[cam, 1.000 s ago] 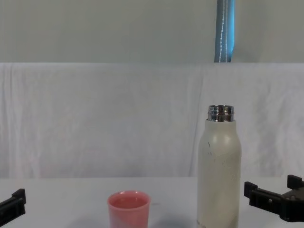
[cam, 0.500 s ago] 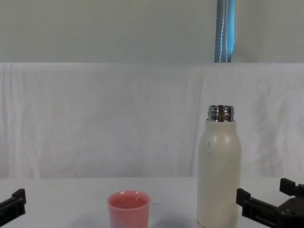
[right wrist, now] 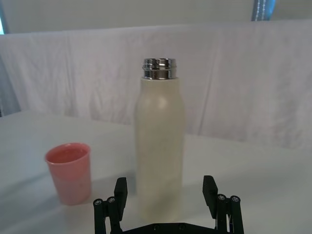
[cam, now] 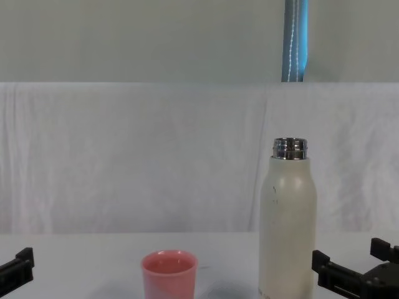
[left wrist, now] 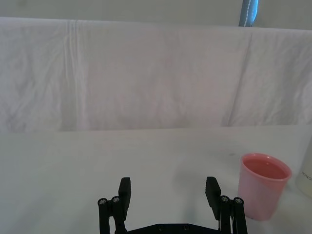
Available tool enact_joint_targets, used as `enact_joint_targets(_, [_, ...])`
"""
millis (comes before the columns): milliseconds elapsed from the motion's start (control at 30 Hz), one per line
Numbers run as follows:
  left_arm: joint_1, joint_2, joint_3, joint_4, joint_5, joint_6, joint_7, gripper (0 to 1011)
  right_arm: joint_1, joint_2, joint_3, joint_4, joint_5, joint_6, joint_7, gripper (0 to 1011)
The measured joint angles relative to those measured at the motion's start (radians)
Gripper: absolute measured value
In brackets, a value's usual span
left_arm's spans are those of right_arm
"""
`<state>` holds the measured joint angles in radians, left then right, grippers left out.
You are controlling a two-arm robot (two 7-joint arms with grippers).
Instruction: Grasp the thermos with one hand and pour water into the cup lid.
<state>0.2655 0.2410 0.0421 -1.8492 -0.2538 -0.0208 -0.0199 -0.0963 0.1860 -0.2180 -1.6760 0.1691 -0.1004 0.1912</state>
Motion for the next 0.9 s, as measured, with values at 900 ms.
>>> enact_joint_targets(900, [0.000,0.000,0.000,0.000,0.000,0.000,0.000,1001,-0.011,-0.043,0.034,0.055,-0.104,-0.037,-0.051,1001])
